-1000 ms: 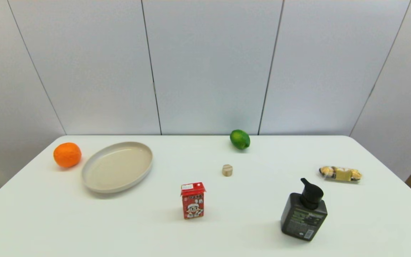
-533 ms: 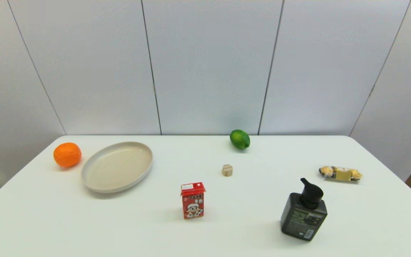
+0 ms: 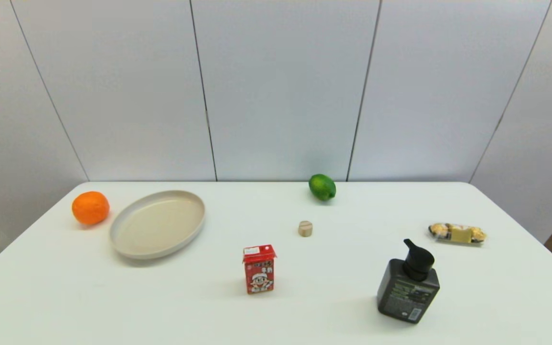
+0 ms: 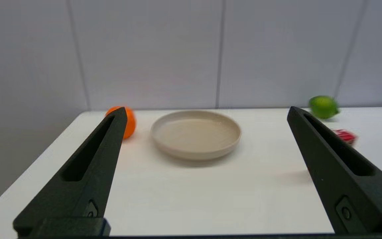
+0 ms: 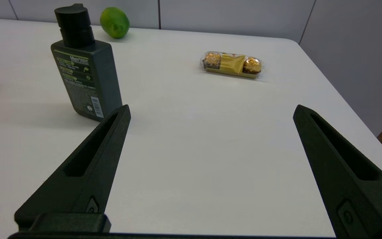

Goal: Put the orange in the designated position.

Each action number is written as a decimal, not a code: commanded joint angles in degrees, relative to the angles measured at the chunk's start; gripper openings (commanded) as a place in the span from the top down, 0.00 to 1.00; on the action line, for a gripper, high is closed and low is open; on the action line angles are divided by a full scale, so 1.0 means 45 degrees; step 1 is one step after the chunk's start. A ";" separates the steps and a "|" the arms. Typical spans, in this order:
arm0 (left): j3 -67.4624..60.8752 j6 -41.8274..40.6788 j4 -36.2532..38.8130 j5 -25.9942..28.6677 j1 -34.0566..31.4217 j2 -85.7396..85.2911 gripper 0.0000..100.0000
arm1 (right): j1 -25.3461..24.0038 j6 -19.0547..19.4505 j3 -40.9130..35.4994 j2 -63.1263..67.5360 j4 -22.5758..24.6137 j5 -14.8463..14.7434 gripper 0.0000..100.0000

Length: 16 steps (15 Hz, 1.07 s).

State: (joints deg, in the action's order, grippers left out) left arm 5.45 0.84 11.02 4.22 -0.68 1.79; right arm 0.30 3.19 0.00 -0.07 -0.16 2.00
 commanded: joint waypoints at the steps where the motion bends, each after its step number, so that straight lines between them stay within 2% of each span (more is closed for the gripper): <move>1: -0.1211 -0.0089 -0.0027 -0.0410 0.0035 -0.0379 0.00 | -0.0009 0.0013 -0.0020 0.0016 -0.0004 0.0005 0.00; 5: -0.1211 -0.0187 -0.2390 -0.0918 0.0035 -0.0379 0.00 | 0.0010 0.0013 -0.0020 0.0016 -0.0004 0.0005 0.00; 16: -0.1211 0.0223 -0.2429 -0.1074 0.0035 -0.0379 0.00 | -0.0009 0.0013 -0.0020 0.0016 -0.0004 0.0005 0.00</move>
State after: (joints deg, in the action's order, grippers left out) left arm 0.00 1.79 0.07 -0.57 -0.51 0.00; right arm 0.30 3.22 0.00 -0.07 -0.18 1.97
